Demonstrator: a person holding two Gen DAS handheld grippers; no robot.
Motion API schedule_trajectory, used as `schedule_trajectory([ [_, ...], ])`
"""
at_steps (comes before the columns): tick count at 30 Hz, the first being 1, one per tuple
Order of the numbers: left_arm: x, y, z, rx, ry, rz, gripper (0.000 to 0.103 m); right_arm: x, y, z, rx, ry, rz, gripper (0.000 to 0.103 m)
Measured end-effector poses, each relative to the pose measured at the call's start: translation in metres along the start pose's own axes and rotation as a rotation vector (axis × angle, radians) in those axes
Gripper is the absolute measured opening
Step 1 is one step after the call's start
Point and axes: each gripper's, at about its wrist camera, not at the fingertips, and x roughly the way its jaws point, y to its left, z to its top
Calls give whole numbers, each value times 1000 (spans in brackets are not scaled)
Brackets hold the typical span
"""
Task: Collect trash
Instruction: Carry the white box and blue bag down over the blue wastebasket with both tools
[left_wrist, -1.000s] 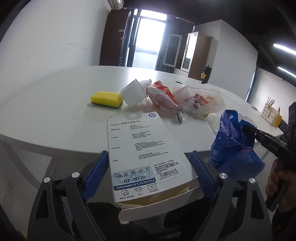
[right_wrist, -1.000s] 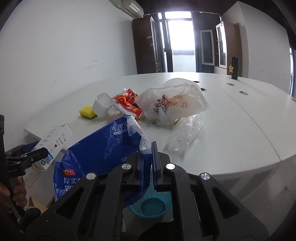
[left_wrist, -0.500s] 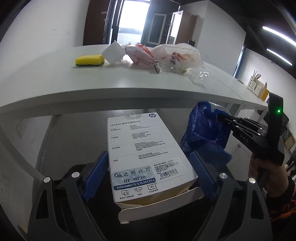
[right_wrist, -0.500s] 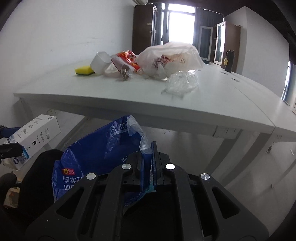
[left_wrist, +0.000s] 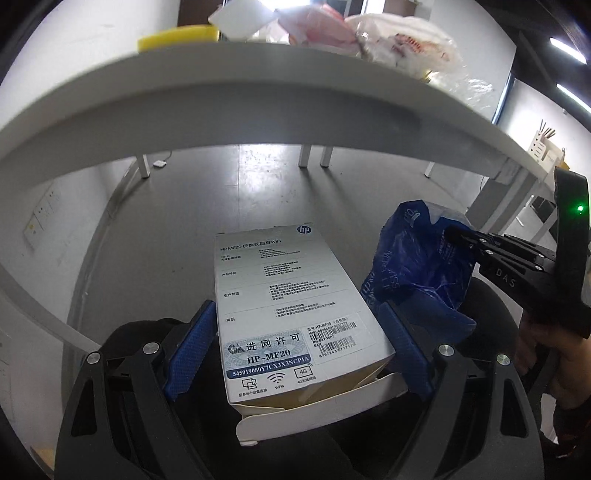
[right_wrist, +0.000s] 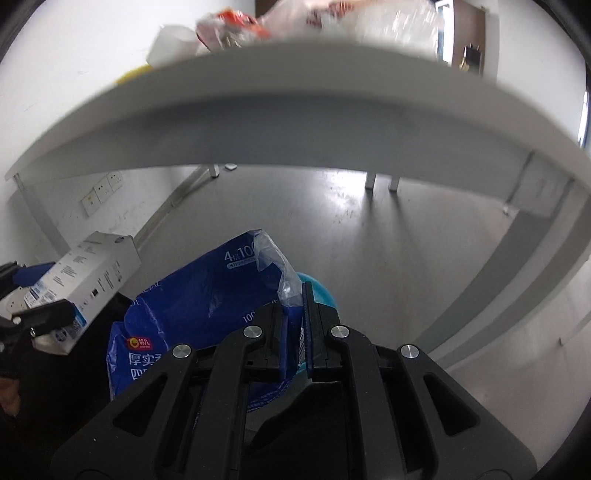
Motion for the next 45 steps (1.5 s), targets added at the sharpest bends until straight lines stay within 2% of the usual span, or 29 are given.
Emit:
schedule_trajectory([
  [3, 23, -1, 0, 24, 18, 15, 86, 26, -3, -4, 41, 52, 3, 6],
  [6, 40, -3, 1, 4, 49, -18, 86, 52, -5, -6, 87, 128, -4, 6],
  [12, 72, -3, 6, -16, 68, -7, 86, 97, -8, -9, 131, 212, -9, 6],
  [15, 90, 1, 9, -34, 88, -5, 86, 116, -10, -9, 140, 242, -22, 6],
  [21, 113, 15, 16, -119, 137, -52, 86, 147, -15, -8, 148, 281, -46, 6],
  [30, 151, 16, 26, -146, 162, -38, 86, 209, -25, 1, 157, 358, -48, 6],
  [33, 171, 18, 29, -168, 202, -41, 86, 233, -25, 2, 158, 389, -66, 6],
  [36, 192, 15, 32, -169, 245, -55, 86, 256, -29, 0, 172, 441, -93, 6],
  [40, 217, 10, 38, -145, 283, -80, 86, 282, -41, -6, 258, 520, -96, 6],
  [45, 238, 13, 43, -195, 343, -142, 86, 304, -45, -8, 292, 566, -114, 6],
])
